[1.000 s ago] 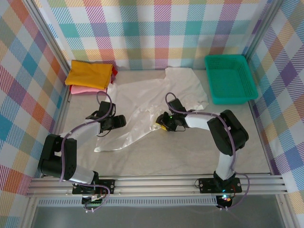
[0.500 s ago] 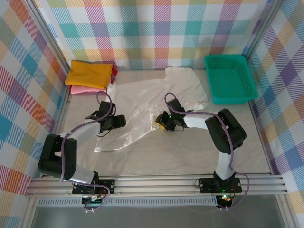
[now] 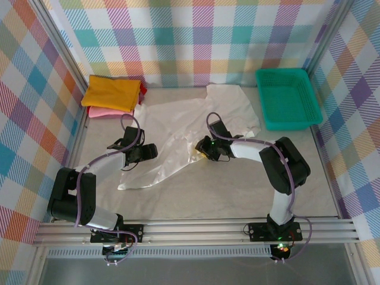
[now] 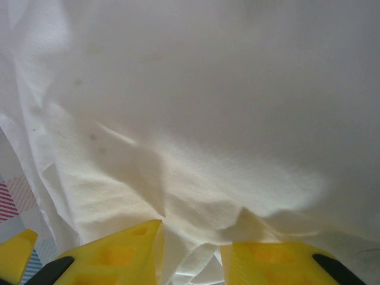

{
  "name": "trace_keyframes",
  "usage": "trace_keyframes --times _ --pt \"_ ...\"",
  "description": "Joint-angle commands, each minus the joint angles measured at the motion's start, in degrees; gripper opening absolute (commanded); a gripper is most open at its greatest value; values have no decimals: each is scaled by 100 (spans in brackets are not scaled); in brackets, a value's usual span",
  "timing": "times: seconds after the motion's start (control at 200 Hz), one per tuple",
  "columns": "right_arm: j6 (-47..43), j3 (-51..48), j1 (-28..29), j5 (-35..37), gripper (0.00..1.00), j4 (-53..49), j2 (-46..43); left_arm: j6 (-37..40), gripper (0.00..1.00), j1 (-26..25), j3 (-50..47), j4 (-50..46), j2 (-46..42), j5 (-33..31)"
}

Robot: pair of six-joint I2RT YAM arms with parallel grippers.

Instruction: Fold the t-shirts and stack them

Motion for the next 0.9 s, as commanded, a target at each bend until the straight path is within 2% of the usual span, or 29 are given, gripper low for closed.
trace_keyframes --times 0.0,0.365,0.61,0.895 --pt "-149 272 10 142 31 -71 192 65 72 31 -1 79 -66 84" --pt "-250 277 -18 310 0 -51 197 69 72 31 -55 62 -223 -62" --pt "-631 133 -36 303 0 -382 -488 -112 73 40 -138 29 -537 -289" --pt "-824 -728 -183 632 0 -1893 -2413 -274 73 56 -314 -596 -1305 -713"
